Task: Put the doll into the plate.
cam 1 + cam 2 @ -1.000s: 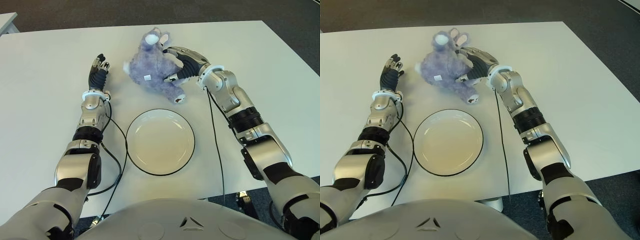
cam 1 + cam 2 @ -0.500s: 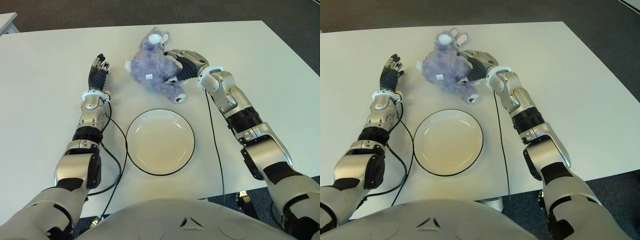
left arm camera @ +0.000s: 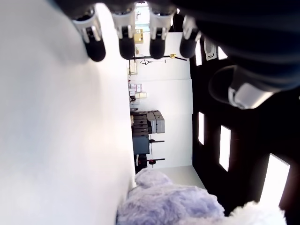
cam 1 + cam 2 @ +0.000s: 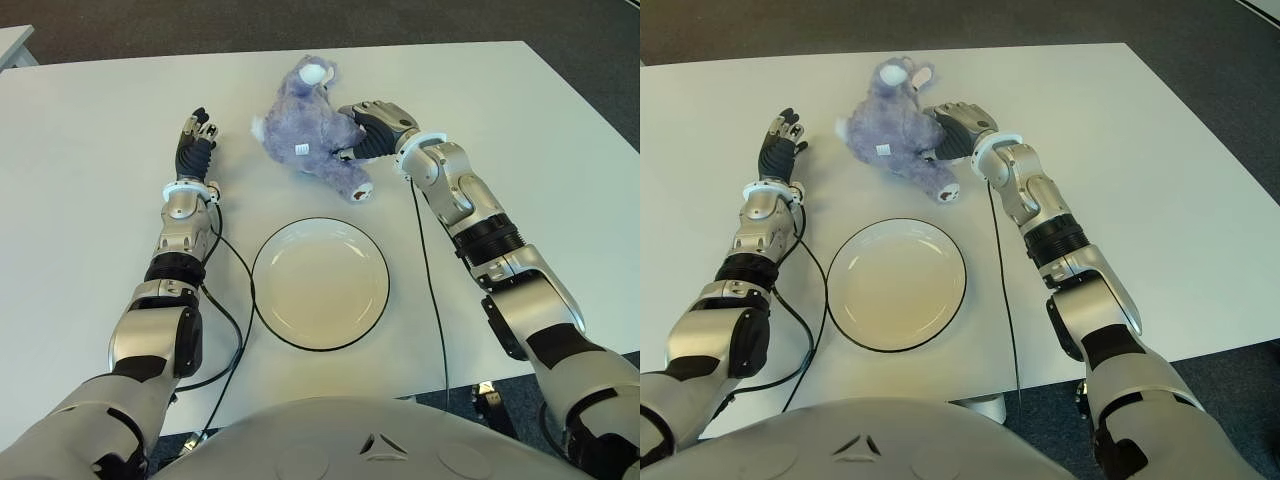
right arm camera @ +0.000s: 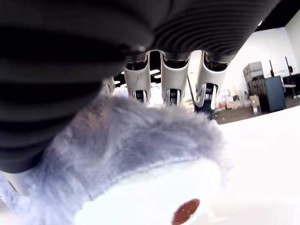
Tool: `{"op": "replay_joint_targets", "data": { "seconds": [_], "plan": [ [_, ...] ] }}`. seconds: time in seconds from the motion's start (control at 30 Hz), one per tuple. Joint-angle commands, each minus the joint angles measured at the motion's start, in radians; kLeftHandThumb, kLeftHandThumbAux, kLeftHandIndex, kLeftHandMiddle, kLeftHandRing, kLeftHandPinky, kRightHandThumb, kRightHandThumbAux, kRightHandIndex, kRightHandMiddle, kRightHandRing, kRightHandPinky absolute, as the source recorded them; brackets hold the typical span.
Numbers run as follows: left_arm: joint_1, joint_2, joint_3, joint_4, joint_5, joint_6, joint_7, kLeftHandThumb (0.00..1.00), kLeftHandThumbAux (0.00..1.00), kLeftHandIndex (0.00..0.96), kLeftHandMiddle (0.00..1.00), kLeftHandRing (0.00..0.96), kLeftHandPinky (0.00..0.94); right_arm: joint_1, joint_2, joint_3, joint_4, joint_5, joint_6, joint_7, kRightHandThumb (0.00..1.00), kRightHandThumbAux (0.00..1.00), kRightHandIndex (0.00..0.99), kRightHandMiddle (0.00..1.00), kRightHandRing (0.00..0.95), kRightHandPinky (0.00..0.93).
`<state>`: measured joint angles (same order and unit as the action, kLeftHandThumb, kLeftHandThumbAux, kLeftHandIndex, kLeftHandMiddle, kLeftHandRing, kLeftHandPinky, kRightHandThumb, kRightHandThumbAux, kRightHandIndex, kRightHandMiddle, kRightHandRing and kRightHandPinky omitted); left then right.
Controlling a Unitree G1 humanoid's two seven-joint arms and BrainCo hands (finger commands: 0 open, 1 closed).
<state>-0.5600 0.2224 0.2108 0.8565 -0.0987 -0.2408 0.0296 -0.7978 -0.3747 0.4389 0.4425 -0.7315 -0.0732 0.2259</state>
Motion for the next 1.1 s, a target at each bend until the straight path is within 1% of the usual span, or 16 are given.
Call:
{"op": "replay_joint_targets", "data": {
  "seconds": [0.03,0.13,0.3,0.33,0.43,0.53,0.7,1.1],
  "plan": [
    [0.043,-0.012,-0.001,0.032,0.004,0.039,0.003,0.597,0.395,0.000,0.000,0.005,0.069,-0.006,-0.001,0.002,0.022,0.002,-0.007,-0.005,0.348,0.535,0.206,0.326,0.347,0.361],
    [0.043,-0.013,0.000,0.032,0.004,0.038,0.004,0.595,0.391,0.000,0.000,0.006,0.076,-0.006,-0.003,0.003,0.025,0.003,-0.011,-0.002,0.358,0.540,0.208,0.342,0.367,0.384],
    [0.043,-0.014,0.000,0.032,0.005,0.038,0.006,0.593,0.390,0.000,0.000,0.005,0.078,-0.009,-0.007,0.009,0.028,0.000,-0.015,0.007,0.367,0.547,0.211,0.352,0.376,0.378],
    [0.043,-0.014,0.000,0.032,0.006,0.038,0.007,0.592,0.389,0.000,0.000,0.004,0.080,-0.009,-0.008,0.010,0.028,-0.001,-0.015,0.008,0.369,0.549,0.214,0.359,0.384,0.395],
    [0.042,-0.015,0.000,0.033,0.006,0.038,0.007,0.593,0.389,0.000,0.000,0.004,0.081,-0.008,-0.010,0.011,0.032,0.001,-0.022,0.009,0.372,0.551,0.216,0.366,0.391,0.400],
    [0.041,-0.016,0.000,0.034,0.006,0.038,0.008,0.594,0.387,0.000,0.000,0.002,0.077,-0.007,-0.011,0.012,0.039,0.003,-0.030,0.008,0.386,0.559,0.221,0.387,0.411,0.451],
    [0.040,-0.016,0.001,0.034,0.005,0.041,0.009,0.600,0.392,0.000,0.000,0.004,0.088,-0.006,-0.009,0.015,0.049,0.002,-0.037,0.006,0.400,0.566,0.223,0.411,0.437,0.482],
    [0.040,-0.018,0.002,0.032,0.005,0.040,0.011,0.605,0.404,0.000,0.000,0.007,0.084,-0.004,-0.006,0.025,0.063,0.000,-0.038,0.011,0.416,0.577,0.226,0.448,0.477,0.518]
  ]
}}
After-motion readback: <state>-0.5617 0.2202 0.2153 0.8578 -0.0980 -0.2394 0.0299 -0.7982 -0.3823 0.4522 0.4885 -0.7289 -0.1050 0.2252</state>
